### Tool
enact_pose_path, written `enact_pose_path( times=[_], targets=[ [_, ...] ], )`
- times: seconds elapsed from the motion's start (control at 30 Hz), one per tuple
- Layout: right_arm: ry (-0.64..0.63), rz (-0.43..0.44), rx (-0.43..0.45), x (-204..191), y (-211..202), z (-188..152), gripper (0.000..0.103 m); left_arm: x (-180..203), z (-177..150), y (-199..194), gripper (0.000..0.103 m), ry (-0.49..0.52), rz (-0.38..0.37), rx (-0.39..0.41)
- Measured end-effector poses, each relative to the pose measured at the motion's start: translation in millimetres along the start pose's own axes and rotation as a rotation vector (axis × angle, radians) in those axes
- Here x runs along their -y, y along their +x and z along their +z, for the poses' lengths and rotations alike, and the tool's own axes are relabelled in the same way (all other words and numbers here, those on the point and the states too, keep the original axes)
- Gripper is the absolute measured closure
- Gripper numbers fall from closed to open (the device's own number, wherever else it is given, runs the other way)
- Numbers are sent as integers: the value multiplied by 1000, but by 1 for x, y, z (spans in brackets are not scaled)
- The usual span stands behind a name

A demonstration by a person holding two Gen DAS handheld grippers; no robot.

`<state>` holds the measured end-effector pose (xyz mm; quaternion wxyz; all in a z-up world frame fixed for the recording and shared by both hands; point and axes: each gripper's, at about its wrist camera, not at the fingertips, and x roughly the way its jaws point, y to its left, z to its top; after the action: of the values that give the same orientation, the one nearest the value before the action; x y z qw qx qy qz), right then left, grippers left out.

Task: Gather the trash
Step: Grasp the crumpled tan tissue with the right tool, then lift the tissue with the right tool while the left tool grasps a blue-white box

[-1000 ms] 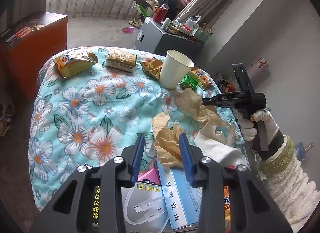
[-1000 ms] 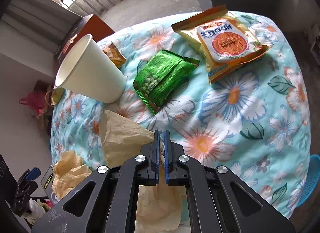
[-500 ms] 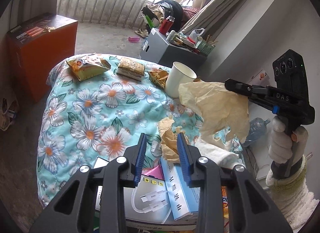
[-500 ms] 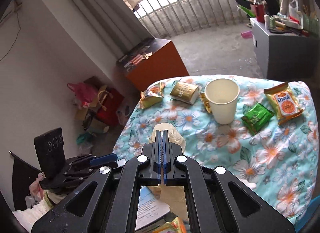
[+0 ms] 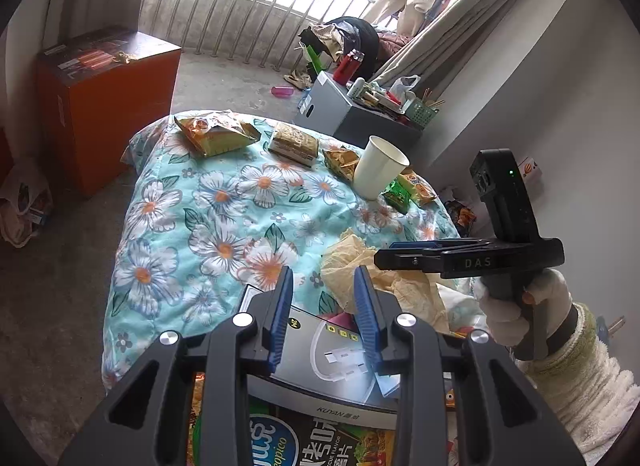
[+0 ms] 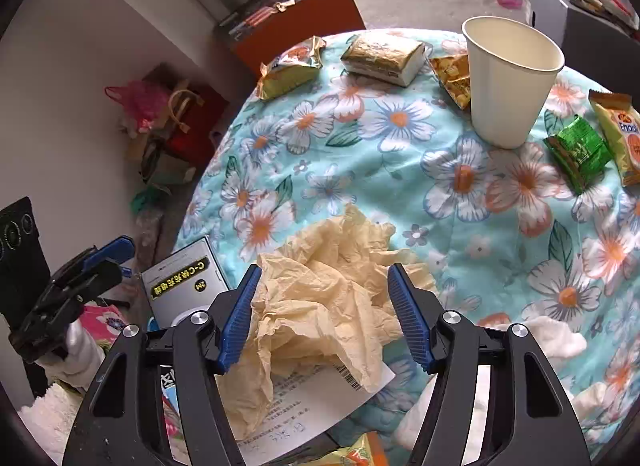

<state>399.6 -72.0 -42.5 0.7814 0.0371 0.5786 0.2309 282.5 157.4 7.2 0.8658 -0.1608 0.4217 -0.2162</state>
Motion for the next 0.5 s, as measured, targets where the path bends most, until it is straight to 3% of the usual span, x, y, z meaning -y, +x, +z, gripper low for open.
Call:
enact_pose_path(
  times=[0.1, 0.27, 0.5],
  targets=[
    [-20, -35, -73, 3, 20, -1, 36, -5, -3, -3, 72, -8, -5, 4],
    [0, -40, -118, 11, 38, -1, 39, -9, -8, -6, 72, -22, -17, 7],
    [58, -71, -103, 26, 41, -2, 76, -15, -15, -24, 72, -59, -29, 61]
  ],
)
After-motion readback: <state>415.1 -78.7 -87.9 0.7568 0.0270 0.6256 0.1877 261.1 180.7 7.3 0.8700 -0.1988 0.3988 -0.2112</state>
